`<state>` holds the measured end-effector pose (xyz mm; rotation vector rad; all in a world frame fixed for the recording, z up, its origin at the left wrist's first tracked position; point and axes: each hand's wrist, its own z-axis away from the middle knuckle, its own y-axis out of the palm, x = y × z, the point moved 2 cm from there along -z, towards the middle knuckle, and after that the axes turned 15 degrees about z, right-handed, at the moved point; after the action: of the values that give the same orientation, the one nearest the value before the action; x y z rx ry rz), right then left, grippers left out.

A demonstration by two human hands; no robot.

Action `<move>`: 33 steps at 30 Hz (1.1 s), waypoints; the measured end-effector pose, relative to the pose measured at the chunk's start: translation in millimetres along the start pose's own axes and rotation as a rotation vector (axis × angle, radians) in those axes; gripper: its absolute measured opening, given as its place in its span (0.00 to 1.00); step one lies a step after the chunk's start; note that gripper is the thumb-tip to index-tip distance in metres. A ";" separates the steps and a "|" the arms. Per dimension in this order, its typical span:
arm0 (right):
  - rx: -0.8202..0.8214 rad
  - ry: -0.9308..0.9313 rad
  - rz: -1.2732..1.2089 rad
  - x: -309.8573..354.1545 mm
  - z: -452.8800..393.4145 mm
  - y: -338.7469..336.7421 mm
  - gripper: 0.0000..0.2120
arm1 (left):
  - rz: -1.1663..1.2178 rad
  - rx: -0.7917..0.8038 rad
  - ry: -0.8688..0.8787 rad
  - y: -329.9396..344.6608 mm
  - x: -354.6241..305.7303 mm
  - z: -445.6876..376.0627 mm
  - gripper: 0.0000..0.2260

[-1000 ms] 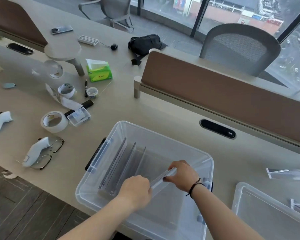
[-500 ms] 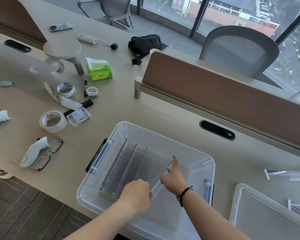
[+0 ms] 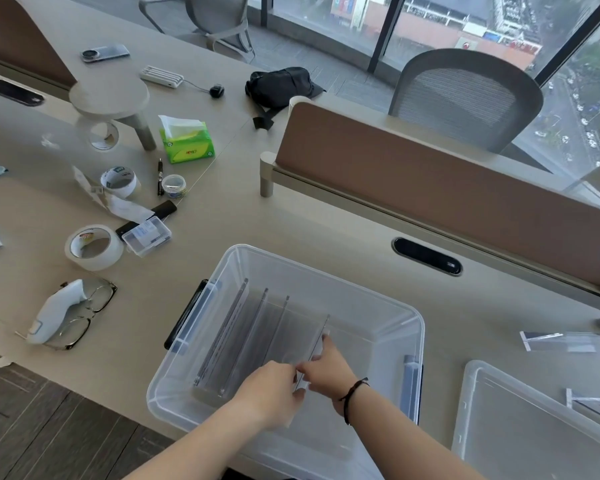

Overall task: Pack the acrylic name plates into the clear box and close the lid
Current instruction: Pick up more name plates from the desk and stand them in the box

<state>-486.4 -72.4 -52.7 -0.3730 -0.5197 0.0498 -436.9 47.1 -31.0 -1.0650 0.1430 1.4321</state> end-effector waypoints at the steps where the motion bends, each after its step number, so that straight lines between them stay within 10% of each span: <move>1: 0.000 0.001 0.020 1.6 0.9 1.4 0.43 | 0.011 0.005 -0.001 -0.6 0.0 -0.2 0.12; 33: -0.010 -0.065 -0.041 18.0 -4.4 17.8 0.34 | -0.091 -0.064 0.107 -21.9 6.3 -1.2 0.12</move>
<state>-467.7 -54.7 -54.1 -0.3710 -0.5924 0.0196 -416.7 55.4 -24.7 -1.1867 0.1251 1.3053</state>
